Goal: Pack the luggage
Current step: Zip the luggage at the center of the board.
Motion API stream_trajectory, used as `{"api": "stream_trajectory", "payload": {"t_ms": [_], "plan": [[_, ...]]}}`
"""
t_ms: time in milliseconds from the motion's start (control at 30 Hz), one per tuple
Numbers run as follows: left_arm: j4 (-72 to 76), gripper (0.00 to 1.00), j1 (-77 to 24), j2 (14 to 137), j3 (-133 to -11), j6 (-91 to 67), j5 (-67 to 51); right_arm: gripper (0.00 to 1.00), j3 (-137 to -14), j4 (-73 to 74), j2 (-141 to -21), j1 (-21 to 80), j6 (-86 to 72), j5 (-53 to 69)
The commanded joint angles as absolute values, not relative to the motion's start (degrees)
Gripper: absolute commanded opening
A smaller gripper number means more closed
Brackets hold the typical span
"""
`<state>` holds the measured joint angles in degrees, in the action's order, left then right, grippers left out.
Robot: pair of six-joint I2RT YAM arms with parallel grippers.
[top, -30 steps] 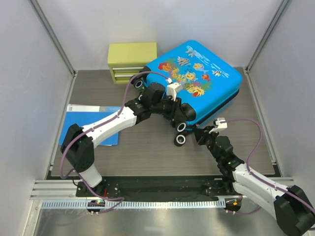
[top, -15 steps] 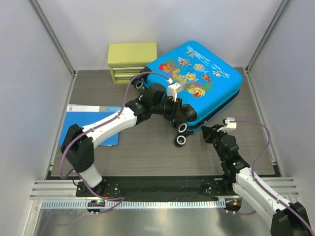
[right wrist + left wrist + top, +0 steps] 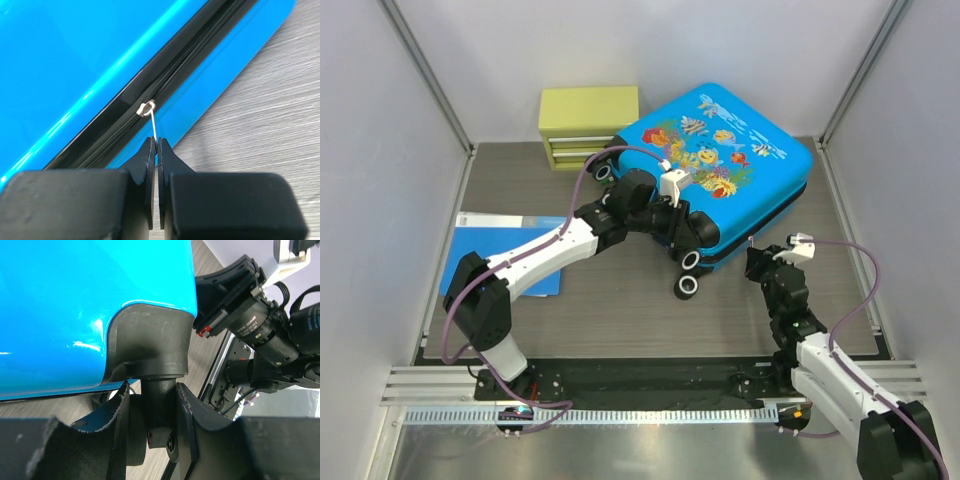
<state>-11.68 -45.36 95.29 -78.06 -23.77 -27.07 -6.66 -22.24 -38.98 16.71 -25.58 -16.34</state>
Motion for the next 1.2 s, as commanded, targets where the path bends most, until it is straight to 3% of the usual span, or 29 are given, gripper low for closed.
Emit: {"api": "stream_trajectory", "payload": {"t_ms": [0,400,700,1167], "plan": [[-10.72,0.00,-45.18,90.70,-78.93,-23.73,-31.38,0.01,-8.88,-25.84,-40.78,13.54,-24.08,-19.43],[-10.63,0.00,-45.26,90.62,-79.01,-23.82,-31.55,0.01,-13.44,-27.51,-47.63,1.51,-21.80,-13.19],[-10.55,0.00,-45.26,91.14,-78.93,-24.08,-31.64,0.01,-19.42,-32.86,-60.28,-10.88,-22.67,-4.49],[-10.81,0.00,-45.18,90.61,-78.93,-23.47,-30.41,0.01,-31.71,-37.97,-77.69,-19.07,-21.45,1.40]]}}
